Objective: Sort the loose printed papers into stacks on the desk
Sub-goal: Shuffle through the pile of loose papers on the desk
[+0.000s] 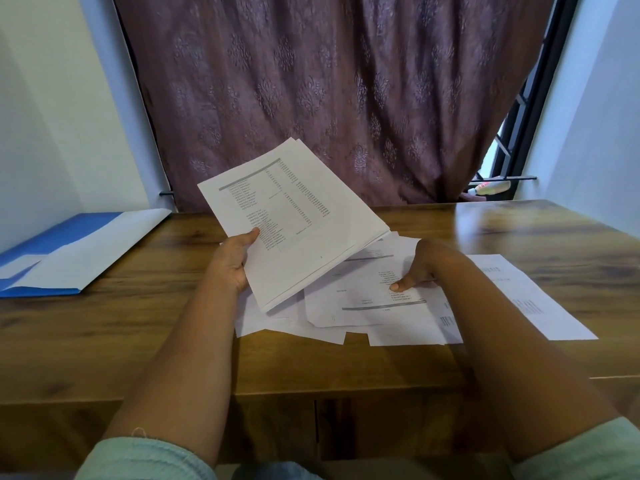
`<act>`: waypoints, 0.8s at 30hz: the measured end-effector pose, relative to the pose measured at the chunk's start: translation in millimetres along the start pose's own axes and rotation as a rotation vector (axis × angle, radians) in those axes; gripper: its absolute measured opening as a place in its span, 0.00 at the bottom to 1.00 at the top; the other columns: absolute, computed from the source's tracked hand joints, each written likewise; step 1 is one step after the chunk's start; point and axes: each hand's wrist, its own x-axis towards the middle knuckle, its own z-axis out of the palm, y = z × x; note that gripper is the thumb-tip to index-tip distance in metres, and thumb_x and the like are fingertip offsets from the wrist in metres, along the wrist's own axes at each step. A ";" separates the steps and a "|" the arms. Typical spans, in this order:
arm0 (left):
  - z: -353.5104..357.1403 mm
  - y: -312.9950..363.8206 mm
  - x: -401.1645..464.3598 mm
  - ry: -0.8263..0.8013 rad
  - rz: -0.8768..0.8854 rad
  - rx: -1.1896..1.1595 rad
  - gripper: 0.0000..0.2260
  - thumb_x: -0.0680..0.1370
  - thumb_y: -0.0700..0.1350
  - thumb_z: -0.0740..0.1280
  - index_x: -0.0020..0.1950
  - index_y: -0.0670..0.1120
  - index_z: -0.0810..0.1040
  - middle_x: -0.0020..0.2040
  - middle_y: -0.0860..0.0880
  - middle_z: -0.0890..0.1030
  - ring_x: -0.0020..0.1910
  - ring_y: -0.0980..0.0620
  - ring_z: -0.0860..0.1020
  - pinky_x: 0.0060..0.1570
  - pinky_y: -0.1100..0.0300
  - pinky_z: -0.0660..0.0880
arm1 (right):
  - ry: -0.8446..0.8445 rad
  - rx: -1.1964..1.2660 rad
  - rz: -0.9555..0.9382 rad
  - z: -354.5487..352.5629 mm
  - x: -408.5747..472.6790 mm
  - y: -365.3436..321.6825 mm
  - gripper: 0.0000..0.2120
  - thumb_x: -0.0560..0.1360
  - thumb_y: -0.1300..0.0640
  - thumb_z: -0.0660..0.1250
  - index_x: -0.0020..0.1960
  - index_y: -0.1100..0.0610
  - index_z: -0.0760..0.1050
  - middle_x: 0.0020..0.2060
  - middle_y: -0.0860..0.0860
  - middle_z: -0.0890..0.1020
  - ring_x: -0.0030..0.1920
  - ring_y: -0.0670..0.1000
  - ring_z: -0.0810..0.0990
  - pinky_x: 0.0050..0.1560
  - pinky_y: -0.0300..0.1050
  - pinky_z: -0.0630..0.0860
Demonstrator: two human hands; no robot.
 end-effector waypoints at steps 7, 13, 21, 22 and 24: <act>1.6 -0.5 0.2 -0.015 -0.010 0.004 0.09 0.80 0.37 0.66 0.57 0.46 0.79 0.54 0.43 0.84 0.52 0.43 0.83 0.40 0.47 0.83 | 0.022 -0.065 -0.001 0.9 -1.2 -1.9 0.36 0.66 0.42 0.78 0.64 0.61 0.71 0.58 0.56 0.79 0.52 0.54 0.76 0.54 0.44 0.72; -1.4 1.7 -0.2 0.026 -0.036 0.083 0.08 0.80 0.36 0.65 0.56 0.46 0.78 0.54 0.44 0.83 0.52 0.42 0.82 0.36 0.50 0.82 | 0.043 -0.058 -0.018 -0.3 -4.9 -3.6 0.34 0.67 0.44 0.77 0.64 0.61 0.71 0.57 0.56 0.78 0.57 0.55 0.76 0.50 0.43 0.67; -10.8 8.8 -2.5 -0.109 -0.120 0.260 0.11 0.78 0.38 0.68 0.60 0.44 0.78 0.58 0.41 0.83 0.56 0.40 0.82 0.50 0.44 0.81 | 0.002 -0.163 -0.131 -9.3 16.9 16.3 0.27 0.77 0.58 0.68 0.74 0.59 0.64 0.70 0.56 0.70 0.67 0.57 0.71 0.64 0.47 0.69; -9.4 9.2 -4.2 -0.155 -0.126 0.260 0.11 0.78 0.38 0.68 0.60 0.44 0.79 0.58 0.41 0.83 0.55 0.40 0.82 0.48 0.45 0.82 | 0.005 -0.211 -0.140 -14.0 17.6 17.5 0.27 0.78 0.60 0.64 0.76 0.58 0.61 0.73 0.55 0.67 0.70 0.57 0.68 0.67 0.46 0.66; -6.5 10.2 -7.1 -0.249 -0.145 0.241 0.13 0.76 0.38 0.67 0.60 0.42 0.79 0.57 0.40 0.83 0.52 0.41 0.83 0.45 0.46 0.82 | 0.034 -0.290 -0.165 -24.8 21.0 19.6 0.26 0.80 0.62 0.60 0.76 0.56 0.61 0.74 0.55 0.65 0.71 0.57 0.66 0.69 0.46 0.63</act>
